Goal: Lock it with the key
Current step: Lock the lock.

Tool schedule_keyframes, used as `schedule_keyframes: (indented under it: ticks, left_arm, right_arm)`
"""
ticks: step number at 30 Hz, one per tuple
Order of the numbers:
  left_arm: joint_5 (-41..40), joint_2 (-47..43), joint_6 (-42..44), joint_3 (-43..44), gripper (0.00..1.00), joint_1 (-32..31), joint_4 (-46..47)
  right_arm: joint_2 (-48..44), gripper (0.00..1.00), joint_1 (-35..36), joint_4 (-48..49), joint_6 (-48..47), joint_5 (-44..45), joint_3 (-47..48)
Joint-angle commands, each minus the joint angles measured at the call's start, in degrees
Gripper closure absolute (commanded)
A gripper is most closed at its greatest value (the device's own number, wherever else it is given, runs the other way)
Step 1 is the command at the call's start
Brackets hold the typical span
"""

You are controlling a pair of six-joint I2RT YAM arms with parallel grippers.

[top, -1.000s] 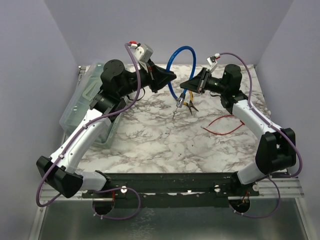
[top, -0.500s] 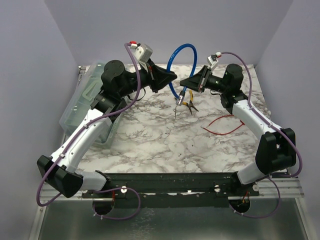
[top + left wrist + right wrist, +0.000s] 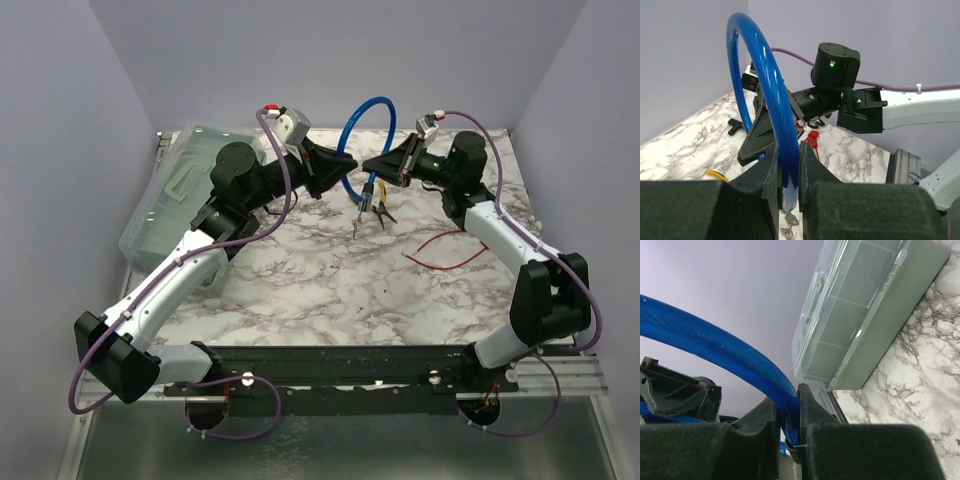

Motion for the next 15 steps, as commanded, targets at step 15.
schedule_keyframes:
  ticks: [15]
  left_arm:
    - [-7.9,-1.7,0.4,4.6,0.62,-0.1,-2.4]
  right_arm:
    - [0.3,0.99,-0.7,6.4,3.7,-0.7,-1.4]
